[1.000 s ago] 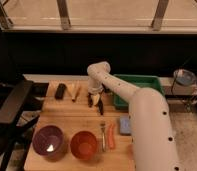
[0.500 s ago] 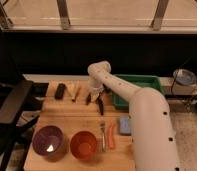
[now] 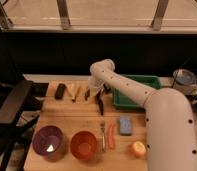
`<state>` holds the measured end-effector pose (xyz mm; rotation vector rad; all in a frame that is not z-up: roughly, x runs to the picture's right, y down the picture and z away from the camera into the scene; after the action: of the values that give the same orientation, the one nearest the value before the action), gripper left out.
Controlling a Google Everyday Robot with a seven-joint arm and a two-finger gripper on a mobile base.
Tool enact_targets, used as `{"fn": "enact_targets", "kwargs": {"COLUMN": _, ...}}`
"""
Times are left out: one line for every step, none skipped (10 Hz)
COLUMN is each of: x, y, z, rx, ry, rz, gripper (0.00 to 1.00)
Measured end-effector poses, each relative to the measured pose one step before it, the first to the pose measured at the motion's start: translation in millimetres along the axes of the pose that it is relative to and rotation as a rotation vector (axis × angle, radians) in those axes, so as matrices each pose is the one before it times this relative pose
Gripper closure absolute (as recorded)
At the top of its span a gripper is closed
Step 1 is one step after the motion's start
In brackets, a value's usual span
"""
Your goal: Place grapes in paper cup
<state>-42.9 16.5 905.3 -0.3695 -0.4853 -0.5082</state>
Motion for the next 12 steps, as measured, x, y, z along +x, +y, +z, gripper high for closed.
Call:
{"fn": "enact_targets", "kwargs": {"x": -4.2, "y": -5.32, "z": -15.09, "rx": 0.03548, "ry": -0.00143, "rz": -0.00263, "gripper": 1.0}}
{"fn": "enact_targets", "kwargs": {"x": -3.97, "y": -5.58, "z": -17.54, "rx": 0.04023, "ry": -0.00013, "rz": -0.00114, "gripper": 1.0}}
{"fn": "enact_targets", "kwargs": {"x": -3.33, "y": -5.13, "z": -17.88, "rx": 0.03439, "ry": 0.00587, "rz": -0.00045, "gripper": 1.0}}
{"fn": "enact_targets", "kwargs": {"x": -1.79, "y": -1.9, "z": -10.85, "rx": 0.01148, "ry": 0.00531, "rz": 0.00469, "gripper": 1.0}}
{"fn": "enact_targets", "kwargs": {"x": 1.93, "y": 3.06, "z": -10.69, "rx": -0.00247, "ry": 0.00534, "rz": 0.01711, "gripper": 1.0}}
{"fn": "enact_targets", "kwargs": {"x": 7.7, "y": 9.6, "z": -8.16, "rx": -0.00905, "ry": 0.00564, "rz": 0.02641, "gripper": 1.0}}
{"fn": "enact_targets", "kwargs": {"x": 10.78, "y": 17.0, "z": -7.83, "rx": -0.02268, "ry": 0.00629, "rz": 0.03996, "gripper": 1.0}}
{"fn": "enact_targets", "kwargs": {"x": 8.27, "y": 14.05, "z": -7.32, "rx": -0.02019, "ry": 0.00576, "rz": 0.03483, "gripper": 1.0}}
{"fn": "enact_targets", "kwargs": {"x": 13.22, "y": 19.6, "z": -12.58, "rx": -0.02469, "ry": 0.01418, "rz": 0.04896, "gripper": 1.0}}
{"fn": "enact_targets", "kwargs": {"x": 11.99, "y": 15.49, "z": -11.42, "rx": -0.01824, "ry": 0.0165, "rz": 0.04035, "gripper": 1.0}}
{"fn": "enact_targets", "kwargs": {"x": 11.9, "y": 16.16, "z": -11.97, "rx": -0.02276, "ry": 0.02282, "rz": 0.04223, "gripper": 1.0}}
{"fn": "enact_targets", "kwargs": {"x": 11.13, "y": 11.23, "z": -11.02, "rx": -0.01693, "ry": 0.024, "rz": 0.03694, "gripper": 1.0}}
